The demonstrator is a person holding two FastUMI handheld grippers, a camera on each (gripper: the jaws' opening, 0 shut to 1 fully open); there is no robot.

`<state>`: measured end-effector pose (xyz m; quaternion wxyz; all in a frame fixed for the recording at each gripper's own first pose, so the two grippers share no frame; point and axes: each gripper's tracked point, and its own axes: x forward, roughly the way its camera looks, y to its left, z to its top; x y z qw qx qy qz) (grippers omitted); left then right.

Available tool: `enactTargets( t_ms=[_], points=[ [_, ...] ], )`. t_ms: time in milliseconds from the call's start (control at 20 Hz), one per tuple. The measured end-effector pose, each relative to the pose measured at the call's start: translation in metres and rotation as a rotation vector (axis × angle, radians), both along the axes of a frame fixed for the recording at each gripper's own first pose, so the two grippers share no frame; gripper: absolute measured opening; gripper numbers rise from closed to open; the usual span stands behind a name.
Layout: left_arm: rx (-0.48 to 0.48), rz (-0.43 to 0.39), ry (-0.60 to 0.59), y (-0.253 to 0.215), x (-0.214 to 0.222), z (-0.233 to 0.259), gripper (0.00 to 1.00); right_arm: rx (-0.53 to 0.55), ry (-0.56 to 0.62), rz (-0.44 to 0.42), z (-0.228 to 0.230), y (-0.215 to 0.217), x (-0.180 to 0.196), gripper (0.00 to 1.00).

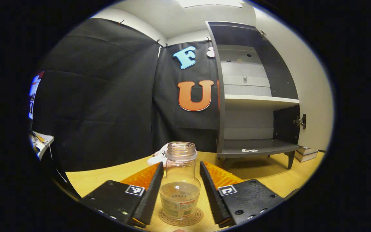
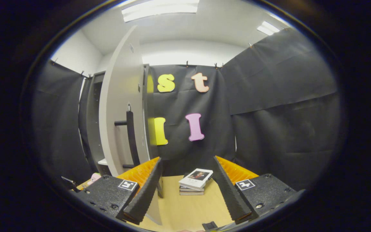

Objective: Open the cabinet door with the right hand, grasp the bottle in the cabinet with the left hand and place it on the coaster, then close the cabinet door with the right hand.

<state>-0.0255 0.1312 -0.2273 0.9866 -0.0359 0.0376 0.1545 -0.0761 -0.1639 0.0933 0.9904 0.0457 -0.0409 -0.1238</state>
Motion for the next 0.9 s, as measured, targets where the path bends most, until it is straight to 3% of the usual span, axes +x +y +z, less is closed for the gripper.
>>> enactTargets(
  t_ms=[50,100,450,900],
  points=[
    [-0.015,0.012,0.016,0.003,-0.001,-0.005,0.94,0.000,0.001,-0.002,0.000,-0.002,0.000,0.96],
    [-0.022,0.026,0.022,0.007,-0.004,-0.006,0.85,-0.001,0.002,-0.004,-0.001,-0.002,0.001,0.96],
    [0.018,0.050,-0.040,0.017,-0.018,0.042,0.92,0.021,0.030,0.008,-0.020,-0.011,0.012,0.96],
    [0.050,-0.112,-0.129,-0.036,-0.039,0.142,0.92,0.057,-0.012,0.062,-0.040,-0.019,0.037,0.96]
  ],
)
